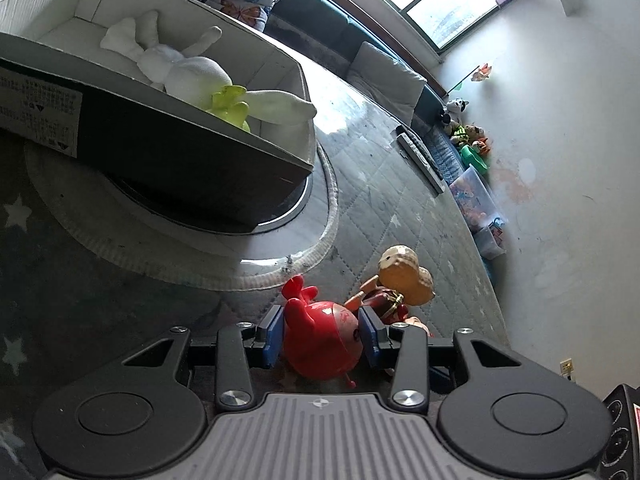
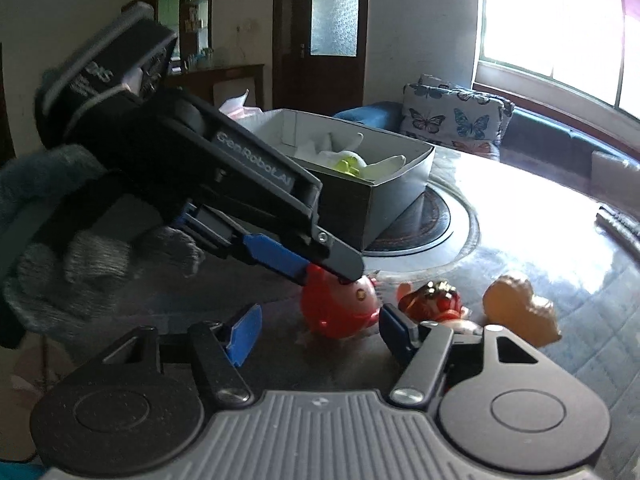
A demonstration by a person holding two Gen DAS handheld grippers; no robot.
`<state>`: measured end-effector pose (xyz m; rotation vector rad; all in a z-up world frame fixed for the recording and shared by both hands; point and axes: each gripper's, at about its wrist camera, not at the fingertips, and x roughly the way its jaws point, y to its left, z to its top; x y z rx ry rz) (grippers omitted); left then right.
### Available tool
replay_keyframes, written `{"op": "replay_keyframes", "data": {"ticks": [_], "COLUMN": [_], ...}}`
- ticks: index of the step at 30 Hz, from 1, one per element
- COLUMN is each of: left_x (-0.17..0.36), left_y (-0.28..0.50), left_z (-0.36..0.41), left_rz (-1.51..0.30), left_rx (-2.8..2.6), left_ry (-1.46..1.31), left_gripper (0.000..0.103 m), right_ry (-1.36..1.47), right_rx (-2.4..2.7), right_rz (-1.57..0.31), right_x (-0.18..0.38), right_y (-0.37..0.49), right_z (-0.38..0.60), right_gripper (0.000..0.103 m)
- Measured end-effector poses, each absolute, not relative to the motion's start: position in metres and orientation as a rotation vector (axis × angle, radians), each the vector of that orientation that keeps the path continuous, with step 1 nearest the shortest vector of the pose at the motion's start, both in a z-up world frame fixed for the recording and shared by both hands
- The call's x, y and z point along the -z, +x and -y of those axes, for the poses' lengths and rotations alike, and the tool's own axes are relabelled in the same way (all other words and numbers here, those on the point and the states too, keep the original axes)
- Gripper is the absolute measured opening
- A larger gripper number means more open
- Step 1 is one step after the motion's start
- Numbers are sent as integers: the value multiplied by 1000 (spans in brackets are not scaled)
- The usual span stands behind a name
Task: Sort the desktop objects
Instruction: 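Return the left gripper to the red round toy and grasp it, then carry the red round toy into the box and release it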
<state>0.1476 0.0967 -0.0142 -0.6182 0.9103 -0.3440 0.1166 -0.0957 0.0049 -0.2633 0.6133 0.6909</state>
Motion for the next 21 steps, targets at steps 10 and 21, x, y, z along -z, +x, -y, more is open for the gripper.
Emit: {"op": "replay_keyframes", "data": {"ticks": [10, 21], "left_x": [20, 6], "left_y": [154, 142], "left_z": [-103, -116], "left_rz": [-924, -880], "left_rx": [373, 393], "left_ry": [-665, -694], "left_gripper": [44, 43], "right_ry": [-316, -312], "right_rx": [-663, -675], "right_rz": [-641, -615], "right_x": [6, -6], "right_y": [134, 130], "right_z": [76, 76], "right_gripper": [53, 47]}}
